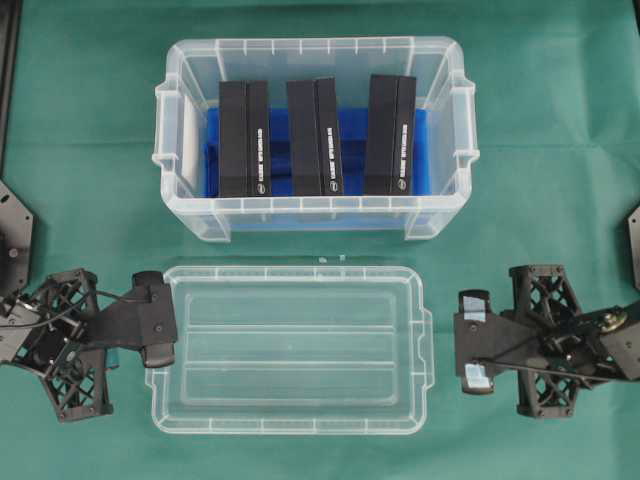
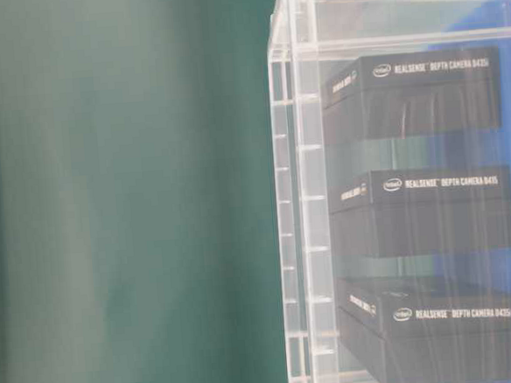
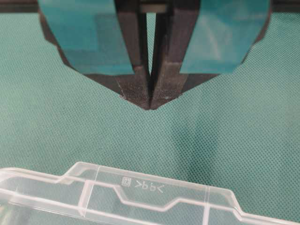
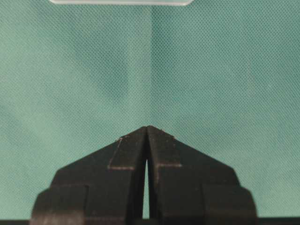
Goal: Clamp the lid of the box with both arms, then lift and open it.
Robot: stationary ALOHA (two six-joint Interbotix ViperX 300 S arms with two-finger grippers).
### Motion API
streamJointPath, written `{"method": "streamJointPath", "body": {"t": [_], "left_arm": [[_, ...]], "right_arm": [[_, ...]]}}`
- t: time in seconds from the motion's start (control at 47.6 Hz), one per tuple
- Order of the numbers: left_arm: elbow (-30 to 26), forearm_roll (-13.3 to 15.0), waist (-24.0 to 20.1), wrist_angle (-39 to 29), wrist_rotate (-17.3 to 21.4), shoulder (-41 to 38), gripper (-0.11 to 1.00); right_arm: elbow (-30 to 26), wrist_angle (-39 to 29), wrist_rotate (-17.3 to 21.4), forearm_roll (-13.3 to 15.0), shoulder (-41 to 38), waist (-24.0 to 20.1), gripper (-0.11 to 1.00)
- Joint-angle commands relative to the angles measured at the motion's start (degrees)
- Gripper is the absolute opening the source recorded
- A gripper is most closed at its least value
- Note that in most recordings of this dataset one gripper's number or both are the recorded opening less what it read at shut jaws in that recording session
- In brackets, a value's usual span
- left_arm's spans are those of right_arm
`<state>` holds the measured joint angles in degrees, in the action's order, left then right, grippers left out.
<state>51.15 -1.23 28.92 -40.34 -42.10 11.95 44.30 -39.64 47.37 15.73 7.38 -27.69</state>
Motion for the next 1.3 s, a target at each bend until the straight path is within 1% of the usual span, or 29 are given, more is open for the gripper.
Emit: {"method": "streamJointPath", "body": {"t": [0.0,0.168,0.399,0.609,0.798,0.966,1.092,1.176,1.281], "left_arm": [[-0.53,-0.26,0.26,0.26,0.09,0.97,0.01],[-1.49,-0.26,0.53,0.26,0.35,1.32,0.01],[-4.83,-0.79,2.37,0.18,1.23,3.6,0.01],[-8.0,-0.79,3.78,-0.18,4.04,6.5,0.01],[-11.69,-0.79,4.75,-1.49,6.94,9.32,0.01],[-14.5,-0.79,5.54,-3.08,8.96,10.72,0.01],[-15.64,-0.79,5.54,-3.25,11.6,10.99,0.01],[-16.79,-1.14,5.1,-3.16,13.62,11.16,0.01],[-18.11,-1.32,4.48,-3.16,16.79,11.87,0.01]], "right_arm": [[-0.62,0.44,0.09,0.09,1.14,-0.26,0.0],[-1.67,0.44,0.09,0.09,1.14,-0.26,0.0],[-5.27,-0.44,-0.09,0.18,3.25,-0.35,0.0],[-7.91,-3.43,-0.26,0.44,6.42,-0.35,0.0],[-10.99,-3.87,-0.88,0.97,8.61,-1.85,0.0],[-13.45,-3.87,-1.93,2.37,9.05,-4.04,0.0],[-14.68,-3.87,-2.37,3.43,9.14,-4.31,0.0],[-15.64,-3.96,-2.46,5.19,9.14,-4.31,0.0],[-17.4,-3.96,-2.46,8.79,9.93,-4.31,0.0]]}}
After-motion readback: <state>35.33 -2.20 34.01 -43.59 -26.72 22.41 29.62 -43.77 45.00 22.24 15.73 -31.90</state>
